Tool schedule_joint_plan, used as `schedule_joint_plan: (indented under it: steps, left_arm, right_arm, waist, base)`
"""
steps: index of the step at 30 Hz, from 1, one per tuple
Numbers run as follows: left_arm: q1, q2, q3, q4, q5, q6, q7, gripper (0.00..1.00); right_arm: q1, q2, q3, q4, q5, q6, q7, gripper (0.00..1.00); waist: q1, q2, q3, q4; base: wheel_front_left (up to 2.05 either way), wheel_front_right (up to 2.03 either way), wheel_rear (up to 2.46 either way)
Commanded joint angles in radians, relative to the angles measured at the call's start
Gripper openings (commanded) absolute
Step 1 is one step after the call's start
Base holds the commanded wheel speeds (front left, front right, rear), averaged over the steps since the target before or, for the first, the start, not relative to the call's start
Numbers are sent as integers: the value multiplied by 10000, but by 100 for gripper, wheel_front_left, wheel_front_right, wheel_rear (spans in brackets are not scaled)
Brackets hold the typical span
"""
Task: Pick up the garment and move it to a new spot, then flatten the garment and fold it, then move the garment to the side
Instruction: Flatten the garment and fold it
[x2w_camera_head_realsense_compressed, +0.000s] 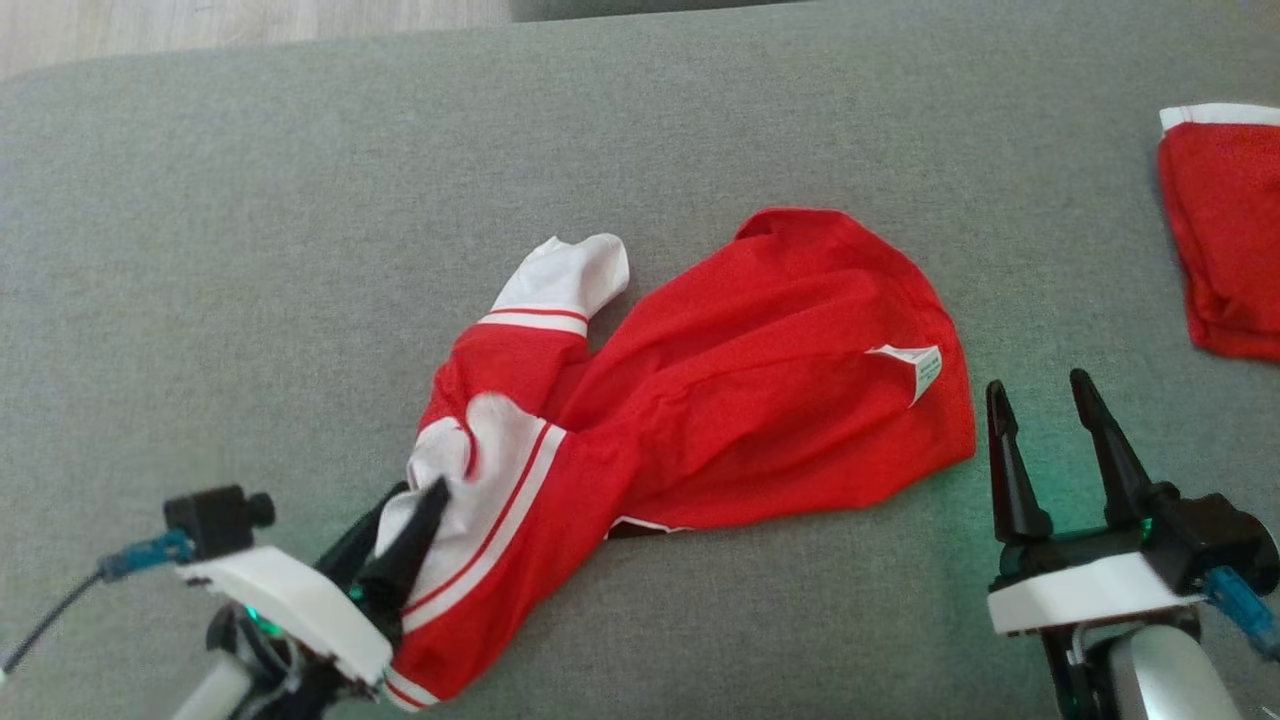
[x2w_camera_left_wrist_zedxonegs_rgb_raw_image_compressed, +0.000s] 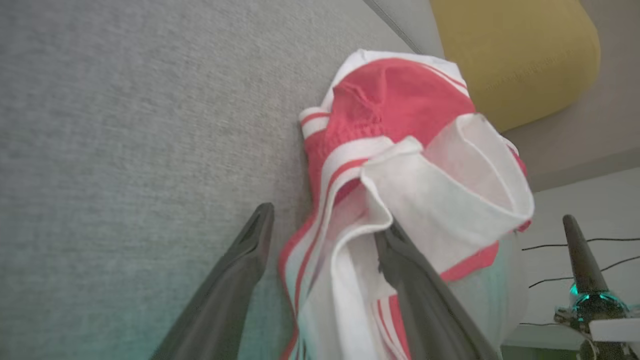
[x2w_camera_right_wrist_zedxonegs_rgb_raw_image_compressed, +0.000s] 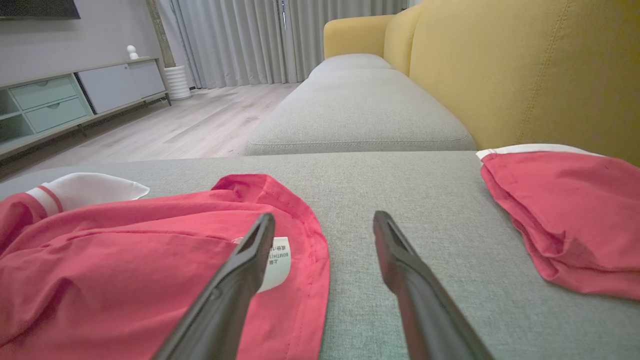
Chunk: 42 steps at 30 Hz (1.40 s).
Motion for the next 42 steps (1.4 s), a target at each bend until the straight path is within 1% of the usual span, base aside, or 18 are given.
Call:
schedule_joint_plan:
  steps: [1, 4, 7, 13, 19, 22, 25, 30, 35, 36, 42]
  left_arm:
    - [-180, 301, 268, -355, 295, -58, -264, 100]
    - [-74, 192, 2, -502, 1002, -58, -817, 100]
    - [-92, -5, -319, -553, 1993, -49, -1487, 100]
    - [-298, -396, -1075, -361, 3843, 298, -2296, 100]
    - [-876, -307, -1790, -60, 6151, 848, -3063, 100]
    - [-1165, -138, -2178, -59, 7324, 1272, -3167, 100]
    - [-1383, -2, -2450, -286, 8124, 1653, -3055, 100]
    - [-1702, 367, -2816, -789, 8924, 1976, -2258, 100]
    - [-1870, 713, -2988, -1340, 9099, 2040, -1331, 100]
    - [-1870, 713, -2988, -1340, 9099, 2040, -1331, 100]
    - [-2239, 1108, -3176, -1798, 9159, 1866, -85, 100]
  right_arm:
    - [-54, -76, 180, -283, 23, -9, -26, 100]
    - [7, -51, 167, -292, 15, -9, -26, 100]
    - [68, -34, 145, -307, 13, -9, -26, 100]
    - [125, -35, 168, -311, 17, -9, -26, 100]
    - [143, -58, 217, -303, 20, -9, -26, 100]
    - [164, -66, 237, -291, 24, -9, -26, 100]
    - [191, -63, 232, -283, 32, -9, -26, 100]
    - [233, -33, 288, -277, 45, -9, -26, 100]
    - [217, -4, 331, -260, 60, -9, -26, 100]
    - [217, -4, 331, -260, 60, -9, -26, 100]
    - [201, 42, 440, -212, 70, -9, -26, 100]
  waist:
    - [0, 0, -42, 18]
    - [0, 0, -112, 57]
    - [0, 0, -151, 128]
    - [0, 0, -216, 261]
    - [0, 0, -282, 303]
    - [0, 0, -325, 281]
    - [0, 0, -359, 268]
    - [0, 0, -387, 246]
    - [0, 0, -395, 196]
    - [0, 0, -395, 196]
    - [0, 0, -393, 116]
  base:
    - [0, 0, 0]
    - [0, 0, 0]
    - [0, 0, 0]
    - [0, 0, 0]
    - [0, 0, 0]
    - [0, 0, 0]
    - [0, 0, 0]
    - [0, 0, 0]
    - [0, 0, 0]
    - [0, 0, 0]
    - [0, 0, 0]
